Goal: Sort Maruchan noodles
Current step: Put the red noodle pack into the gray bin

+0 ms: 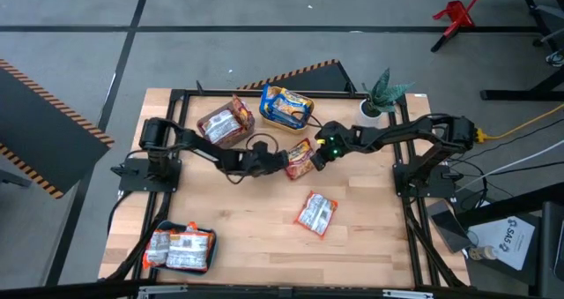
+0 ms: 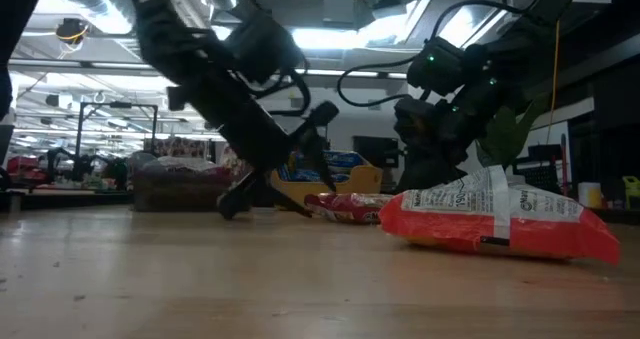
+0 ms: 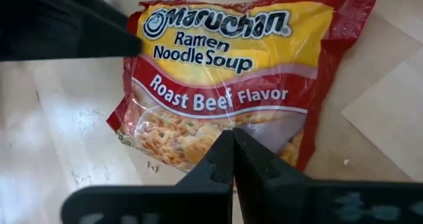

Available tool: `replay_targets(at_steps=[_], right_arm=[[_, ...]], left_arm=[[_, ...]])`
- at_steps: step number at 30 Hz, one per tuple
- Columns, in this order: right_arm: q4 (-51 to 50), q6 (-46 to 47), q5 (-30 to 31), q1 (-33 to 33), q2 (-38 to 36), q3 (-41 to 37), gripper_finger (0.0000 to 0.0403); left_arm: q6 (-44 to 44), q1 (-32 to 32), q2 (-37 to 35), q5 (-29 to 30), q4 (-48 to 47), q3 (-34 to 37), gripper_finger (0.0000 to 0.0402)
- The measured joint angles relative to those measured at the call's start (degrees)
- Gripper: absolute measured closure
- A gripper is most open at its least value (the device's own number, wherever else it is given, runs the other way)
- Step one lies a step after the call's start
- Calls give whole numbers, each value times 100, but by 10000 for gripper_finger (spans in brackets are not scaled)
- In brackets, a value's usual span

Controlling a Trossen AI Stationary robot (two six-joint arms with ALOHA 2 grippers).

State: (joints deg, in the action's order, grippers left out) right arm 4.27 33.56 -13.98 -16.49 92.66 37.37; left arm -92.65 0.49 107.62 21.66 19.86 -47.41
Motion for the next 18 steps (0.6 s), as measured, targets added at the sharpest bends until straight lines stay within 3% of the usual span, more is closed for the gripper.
replay_targets(at_steps=[3, 7, 18], right_arm=[[49, -68, -19, 1, 2, 0, 403], [166, -103, -85, 0, 7, -7, 403], [216, -252, -410, 2, 18, -13, 403]], left_arm=[[479, 84, 23, -356, -313, -237, 192], [903, 132, 23, -301, -387, -410, 174], [312, 197, 489, -344, -362, -556, 140]])
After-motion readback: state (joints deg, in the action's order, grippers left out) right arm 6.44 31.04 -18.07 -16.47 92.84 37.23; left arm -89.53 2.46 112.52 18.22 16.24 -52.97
